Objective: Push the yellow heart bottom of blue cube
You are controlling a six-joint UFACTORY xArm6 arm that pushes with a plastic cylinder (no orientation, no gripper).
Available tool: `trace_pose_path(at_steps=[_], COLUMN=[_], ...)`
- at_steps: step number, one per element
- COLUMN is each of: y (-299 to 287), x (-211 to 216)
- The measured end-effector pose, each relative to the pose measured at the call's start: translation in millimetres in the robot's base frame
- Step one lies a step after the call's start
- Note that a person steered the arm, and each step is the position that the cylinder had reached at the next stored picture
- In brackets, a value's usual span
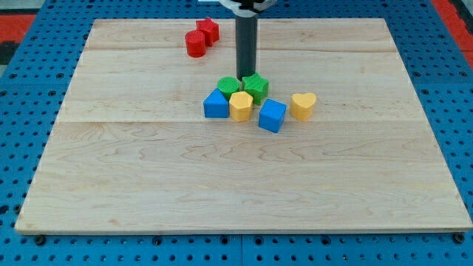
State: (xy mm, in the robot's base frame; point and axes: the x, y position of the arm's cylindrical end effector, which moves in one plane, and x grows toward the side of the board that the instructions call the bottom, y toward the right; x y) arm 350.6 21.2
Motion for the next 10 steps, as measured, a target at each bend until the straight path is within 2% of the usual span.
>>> trace_pose_path(at_steps=[1, 2, 3, 5, 6, 7, 8, 9, 10], y=[10.0, 69.4, 107.3, 80.7, 77.2, 130.6, 86.3, 27.0, 14.5], x=[-1.2, 1.0, 53.6, 57.0, 75.8, 125.7, 128.9, 113.1, 111.2])
